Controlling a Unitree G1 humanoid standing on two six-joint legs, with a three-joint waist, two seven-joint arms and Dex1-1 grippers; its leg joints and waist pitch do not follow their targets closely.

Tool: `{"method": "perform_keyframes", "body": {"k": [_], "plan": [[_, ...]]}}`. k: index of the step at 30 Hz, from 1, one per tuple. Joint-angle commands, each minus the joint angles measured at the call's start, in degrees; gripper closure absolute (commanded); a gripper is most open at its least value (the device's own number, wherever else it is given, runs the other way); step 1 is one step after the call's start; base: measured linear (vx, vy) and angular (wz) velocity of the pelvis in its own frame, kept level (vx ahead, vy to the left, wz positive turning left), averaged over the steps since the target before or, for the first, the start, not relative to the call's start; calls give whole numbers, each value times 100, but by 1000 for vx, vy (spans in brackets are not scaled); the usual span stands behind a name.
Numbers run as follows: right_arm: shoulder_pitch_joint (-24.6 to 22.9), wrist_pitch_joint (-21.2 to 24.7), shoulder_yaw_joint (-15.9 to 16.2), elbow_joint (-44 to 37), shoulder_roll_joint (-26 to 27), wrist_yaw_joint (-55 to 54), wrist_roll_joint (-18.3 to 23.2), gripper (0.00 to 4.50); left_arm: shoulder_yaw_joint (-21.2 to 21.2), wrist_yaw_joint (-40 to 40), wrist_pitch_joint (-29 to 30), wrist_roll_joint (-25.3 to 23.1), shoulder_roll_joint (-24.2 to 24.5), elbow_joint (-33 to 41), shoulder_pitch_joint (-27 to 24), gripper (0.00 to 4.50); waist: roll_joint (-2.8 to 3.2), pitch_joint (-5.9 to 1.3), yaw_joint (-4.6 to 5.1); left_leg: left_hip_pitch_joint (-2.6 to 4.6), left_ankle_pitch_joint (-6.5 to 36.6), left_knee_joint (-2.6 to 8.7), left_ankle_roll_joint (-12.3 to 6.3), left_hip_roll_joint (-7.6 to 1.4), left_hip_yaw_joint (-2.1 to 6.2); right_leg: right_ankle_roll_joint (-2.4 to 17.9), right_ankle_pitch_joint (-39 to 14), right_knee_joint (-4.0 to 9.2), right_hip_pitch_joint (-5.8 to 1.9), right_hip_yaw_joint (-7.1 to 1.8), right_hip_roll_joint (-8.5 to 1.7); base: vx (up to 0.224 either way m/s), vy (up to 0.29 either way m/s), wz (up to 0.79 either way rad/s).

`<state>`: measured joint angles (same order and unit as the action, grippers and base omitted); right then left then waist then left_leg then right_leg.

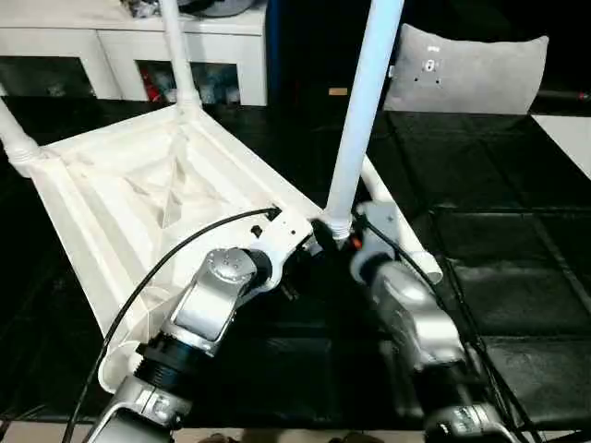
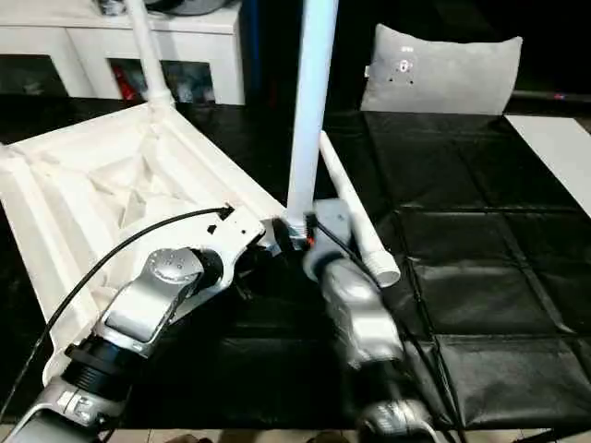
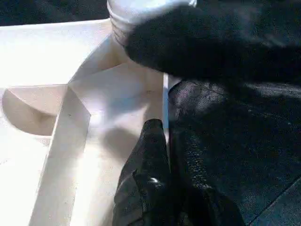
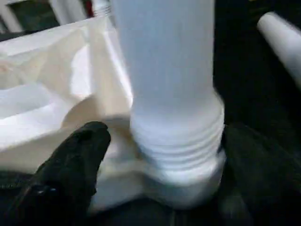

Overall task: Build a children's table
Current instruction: Rotate leg to tighten, then rotate table base

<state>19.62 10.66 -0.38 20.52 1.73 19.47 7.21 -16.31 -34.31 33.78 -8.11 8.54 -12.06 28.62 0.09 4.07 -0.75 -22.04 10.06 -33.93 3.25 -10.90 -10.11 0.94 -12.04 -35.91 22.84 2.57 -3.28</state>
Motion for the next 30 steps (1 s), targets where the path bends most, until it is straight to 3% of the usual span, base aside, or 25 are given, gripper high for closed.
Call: {"method": "perform_keyframes", "body": {"k": [1, 5, 7, 10, 12, 15, 16, 19, 21, 22, 23, 24, 25, 28, 29, 30], "plan": [[-68, 121, 23, -221, -97, 127, 86, 5, 72, 36, -382, 45, 16, 158, 253, 450, 39, -470, -54, 77, 609, 322, -322, -195, 78, 1391, 230, 385, -369, -254, -406, 0, 0, 0], [-552, 415, -157, -996, -486, 526, 397, 5, 137, -15, -390, 201, -78, -48, 262, 450, 34, -456, -113, 82, 669, 315, -354, -190, 64, 1332, 8, 424, -356, -264, -407, 0, 0, 0], [-696, 499, -215, -1256, -556, 575, 505, 0, 208, -3, -358, 304, -136, -48, 249, 407, 16, -453, -126, 73, 680, 313, -362, -181, 60, 1311, -105, 438, -357, -265, -409, 0, 0, 0], [-882, 756, -308, -1664, -601, 547, 684, 0, 274, 4, -445, 412, -171, 44, 195, 390, 26, -452, -149, 73, 670, 309, -386, -189, 62, 1302, -210, 453, -343, -263, -413, 0, 0, 0], [-937, 831, -260, -1805, -666, 470, 616, 0, 363, 8, -418, 500, -156, 215, 131, 366, 21, -459, -157, 77, 660, 317, -367, -202, 69, 1299, -228, 432, -335, -253, -406, 0, 0, 0], [-962, 1176, -160, -1941, -710, 400, 577, 0, 486, -72, -146, 590, -5, 620, -17, 366, 2, -443, -144, 84, 761, 319, -328, -200, 60, 1273, -418, 453, -313, -254, -402, 0, 0, 0], [-973, 1448, -90, -2032, -741, 416, 618, 0, 518, -147, 50, 605, 150, 904, -125, 366, 6, -438, -134, 75, 777, 326, -297, -192, 65, 1233, -557, 456, -320, -253, -402, 0, 0, 0], [-959, 1495, 78, -2045, -782, 448, 498, 0, 526, -262, 349, 509, 515, 1364, -311, 366, 27, -423, -113, 93, 890, 326, -242, -187, 56, 1147, -808, 484, -277, -257, -389, 0, 0, 0], [-965, 1547, 351, -2091, -868, 566, 359, 0, 602, -400, 699, 492, 917, 1885, -516, 366, 35, -410, -113, 76, 934, 364, -129, -208, 88, 1071, -922, 455, -287, -248, -393, 0, 0, 0], [-969, 1576, 514, -2100, -910, 662, 299, 0, 690, -516, 962, 540, 1142, 2170, -620, 381, 49, -402, -104, 110, 975, 354, -106, -203, 69, 1070, -924, 465, -240, -254, -371, 0, 0, 0], [-962, 1597, 659, -2094, -940, 734, 246, 0, 775, -585, 1178, 545, 1359, 2394, -698, 381, 55, -396, -103, 108, 1009, 358, -104, -200, 75, 1070, -956, 470, -245, -253, -373, 0, 0, 0], [-925, 1639, 815, -2016, -936, 796, 187, 0, 914, -648, 1416, 484, 1663, 2601, -773, 392, 48, -388, -102, 106, 1029, 361, -86, -191, 71, 1072, -990, 463, -239, -253, -366, 0, 0, 0], [-871, 1723, 999, -1935, -917, 823, 111, 0, 1050, -700, 1705, 398, 2095, 2860, -864, 403, 2, -368, -81, 97, 1069, 377, -69, -191, 72, 1054, -1051, 466, -229, -253, -355, 0, 0, 0], [-784, 1798, 1176, -1805, -844, 773, 8, 0, 1197, -682, 1893, 155, 2597, 3003, -970, 419, 56, -338, -84, 131, 1239, 390, 8, -185, 83, 979, -1366, 489, -186, -261, -364, 0, 0, 0], [-685, 1798, 1346, -1617, -787, 710, -102, 0, 1310, -713, 2072, -16, 3111, 3080, -1104, 437, 47, -334, -89, 143, 1299, 397, 61, -190, 95, 947, -1457, 483, -175, -265, -367, 0, 0, 0], [-663, 1797, 1375, -1575, -770, 686, -128, 0, 1341, -712, 2090, -47, 3200, 3074, -1132, 437, 66, -332, -89, 139, 1322, 408, 74, -184, 99, 934, -1491, 483, -165, -267, -366, 0, 0, 0]]}}
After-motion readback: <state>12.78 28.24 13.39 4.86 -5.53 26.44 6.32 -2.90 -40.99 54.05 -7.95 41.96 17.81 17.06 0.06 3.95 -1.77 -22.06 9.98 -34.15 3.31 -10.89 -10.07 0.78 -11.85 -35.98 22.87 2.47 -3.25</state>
